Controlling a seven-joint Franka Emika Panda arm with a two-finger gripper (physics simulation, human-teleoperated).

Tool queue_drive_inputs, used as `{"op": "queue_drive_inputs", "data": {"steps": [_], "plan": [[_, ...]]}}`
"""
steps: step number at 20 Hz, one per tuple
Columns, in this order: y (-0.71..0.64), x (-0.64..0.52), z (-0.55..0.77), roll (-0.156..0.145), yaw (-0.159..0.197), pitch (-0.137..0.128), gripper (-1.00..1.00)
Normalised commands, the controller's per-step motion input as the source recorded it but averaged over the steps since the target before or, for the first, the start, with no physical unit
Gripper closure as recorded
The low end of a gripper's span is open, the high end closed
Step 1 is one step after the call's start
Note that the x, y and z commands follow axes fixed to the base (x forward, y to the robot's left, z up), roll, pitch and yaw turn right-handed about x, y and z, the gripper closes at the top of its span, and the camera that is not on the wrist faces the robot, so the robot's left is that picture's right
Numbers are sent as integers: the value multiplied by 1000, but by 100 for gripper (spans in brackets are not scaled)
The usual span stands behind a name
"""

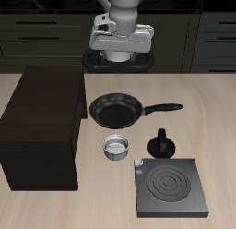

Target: Place the frypan on top of the wooden shelf

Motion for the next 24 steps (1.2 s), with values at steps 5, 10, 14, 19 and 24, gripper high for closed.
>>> {"op": "queue_drive_inputs", "data": {"steps": [5,10,14,19,24], "plan": [[174,-159,-248,30,36,-17,-100],[78,-130,-299,-17,-22,-23,-100],[35,-30,-333,-34,4,53,-100],[178,-96,-377,72,34,5,-100],[112,-21,-339,45,14,25,-100]]}}
